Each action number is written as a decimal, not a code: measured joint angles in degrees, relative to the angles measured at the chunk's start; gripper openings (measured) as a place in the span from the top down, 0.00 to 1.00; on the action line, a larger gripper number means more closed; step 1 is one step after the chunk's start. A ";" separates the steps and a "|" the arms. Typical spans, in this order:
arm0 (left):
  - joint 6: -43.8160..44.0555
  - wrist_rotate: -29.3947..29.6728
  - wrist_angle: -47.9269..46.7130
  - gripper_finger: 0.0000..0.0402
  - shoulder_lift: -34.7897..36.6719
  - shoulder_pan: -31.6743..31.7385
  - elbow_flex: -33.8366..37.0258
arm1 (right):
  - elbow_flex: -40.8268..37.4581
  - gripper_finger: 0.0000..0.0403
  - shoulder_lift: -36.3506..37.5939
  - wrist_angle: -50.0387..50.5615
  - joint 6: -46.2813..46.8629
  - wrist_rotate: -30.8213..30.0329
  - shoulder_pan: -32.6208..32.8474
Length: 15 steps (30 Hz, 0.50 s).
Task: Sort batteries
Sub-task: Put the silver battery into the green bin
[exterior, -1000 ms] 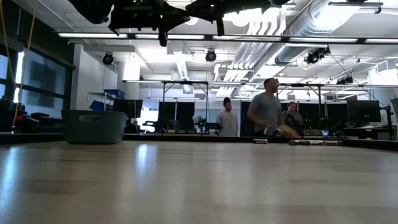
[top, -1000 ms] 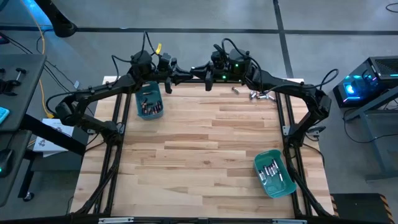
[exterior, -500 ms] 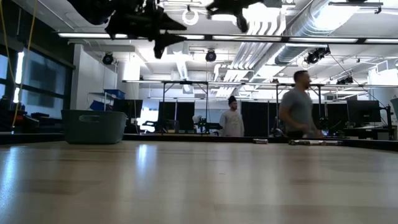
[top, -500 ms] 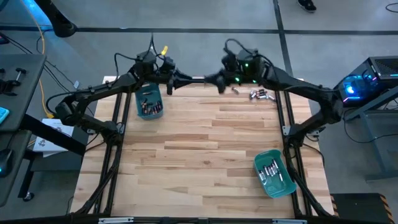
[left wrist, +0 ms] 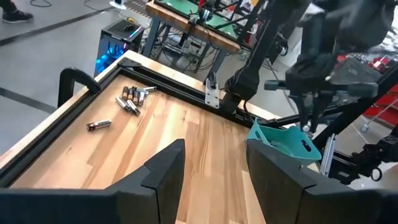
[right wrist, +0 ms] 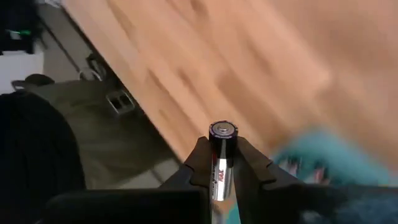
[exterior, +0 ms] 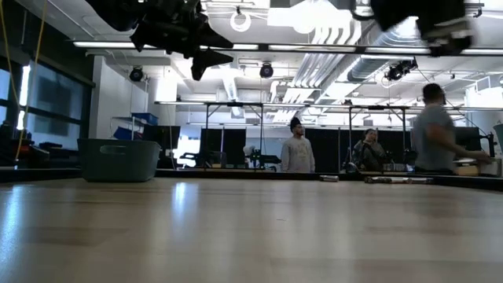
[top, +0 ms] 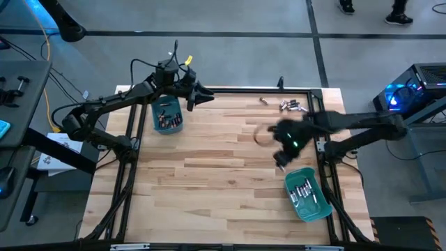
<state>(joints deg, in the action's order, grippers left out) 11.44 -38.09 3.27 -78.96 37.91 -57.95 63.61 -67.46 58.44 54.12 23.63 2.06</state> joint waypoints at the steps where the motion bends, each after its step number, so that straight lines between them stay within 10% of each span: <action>1: -0.19 0.00 -0.04 0.59 0.00 0.00 0.00 | -2.25 0.96 1.89 -0.13 4.55 -0.01 2.30; 15: -1.22 0.00 -0.44 0.59 0.00 0.00 0.00 | -25.94 0.96 8.44 -13.28 46.13 2.13 27.57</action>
<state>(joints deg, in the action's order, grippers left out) 10.22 -38.09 2.83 -78.96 37.91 -57.95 37.67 -59.03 45.16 100.25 25.76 29.63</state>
